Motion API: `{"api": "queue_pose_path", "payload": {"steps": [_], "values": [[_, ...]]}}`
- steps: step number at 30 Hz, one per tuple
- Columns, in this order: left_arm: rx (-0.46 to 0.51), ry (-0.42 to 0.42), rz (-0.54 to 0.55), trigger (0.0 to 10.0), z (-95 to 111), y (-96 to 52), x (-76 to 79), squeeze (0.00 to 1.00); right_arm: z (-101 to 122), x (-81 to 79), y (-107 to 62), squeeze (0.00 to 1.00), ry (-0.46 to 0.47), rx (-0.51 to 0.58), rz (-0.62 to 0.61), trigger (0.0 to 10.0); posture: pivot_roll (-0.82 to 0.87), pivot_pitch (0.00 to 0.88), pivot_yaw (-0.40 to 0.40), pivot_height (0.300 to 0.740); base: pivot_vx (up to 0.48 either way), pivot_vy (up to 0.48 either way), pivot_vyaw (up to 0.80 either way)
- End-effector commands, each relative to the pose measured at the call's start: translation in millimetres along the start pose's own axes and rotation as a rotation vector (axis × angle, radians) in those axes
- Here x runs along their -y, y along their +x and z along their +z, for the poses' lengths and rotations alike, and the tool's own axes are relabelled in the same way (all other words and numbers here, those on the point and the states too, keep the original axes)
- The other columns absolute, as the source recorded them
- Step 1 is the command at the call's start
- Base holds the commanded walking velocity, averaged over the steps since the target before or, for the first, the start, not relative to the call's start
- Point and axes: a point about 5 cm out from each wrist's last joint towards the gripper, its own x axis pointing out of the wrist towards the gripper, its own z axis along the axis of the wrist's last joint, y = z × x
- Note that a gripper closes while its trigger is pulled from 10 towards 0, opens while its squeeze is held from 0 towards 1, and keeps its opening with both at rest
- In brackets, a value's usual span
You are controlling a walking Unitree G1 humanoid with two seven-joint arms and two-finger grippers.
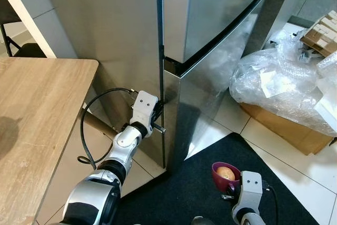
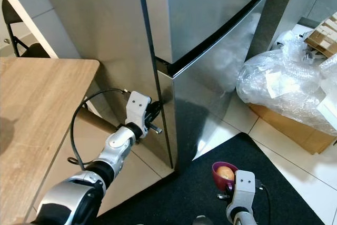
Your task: Restocking fridge
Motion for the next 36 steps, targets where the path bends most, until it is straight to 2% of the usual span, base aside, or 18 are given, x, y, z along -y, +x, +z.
{"api": "queue_pose_path", "payload": {"steps": [1,7,20,27,36], "values": [[-0.02,-0.011,-0.017,10.0,-2.1,2.1,6.3,0.0,0.3,3.0,-1.7,0.0,0.006,0.017,-0.013,10.0,-0.2,0.202,0.065,0.74,0.0,0.0,0.0],[-0.01,-0.047,-0.099,10.0,0.8,5.5,14.4,0.0,0.5,2.8,-1.5,0.0,0.006,0.017,-0.011,10.0,-0.2,0.201,0.064,0.74,0.0,0.0,0.0],[0.021,-0.022,-0.211,10.0,19.7,21.1,29.4,0.0,-0.9,6.2,-2.8,0.0,0.007,0.013,-0.023,10.0,-0.21,0.201,0.077,0.74,0.0,0.0,0.0],[0.026,-0.021,-0.279,10.0,23.6,24.1,36.4,0.0,-3.4,6.5,-4.5,0.0,0.011,0.01,-0.027,10.0,-0.2,0.203,0.081,0.74,0.0,0.0,0.0],[0.03,-0.017,-0.313,10.0,28.1,27.8,42.2,0.0,-4.1,6.6,-5.2,0.0,0.013,0.012,-0.028,10.0,-0.21,0.206,0.085,0.74,0.0,0.0,0.0]]}}
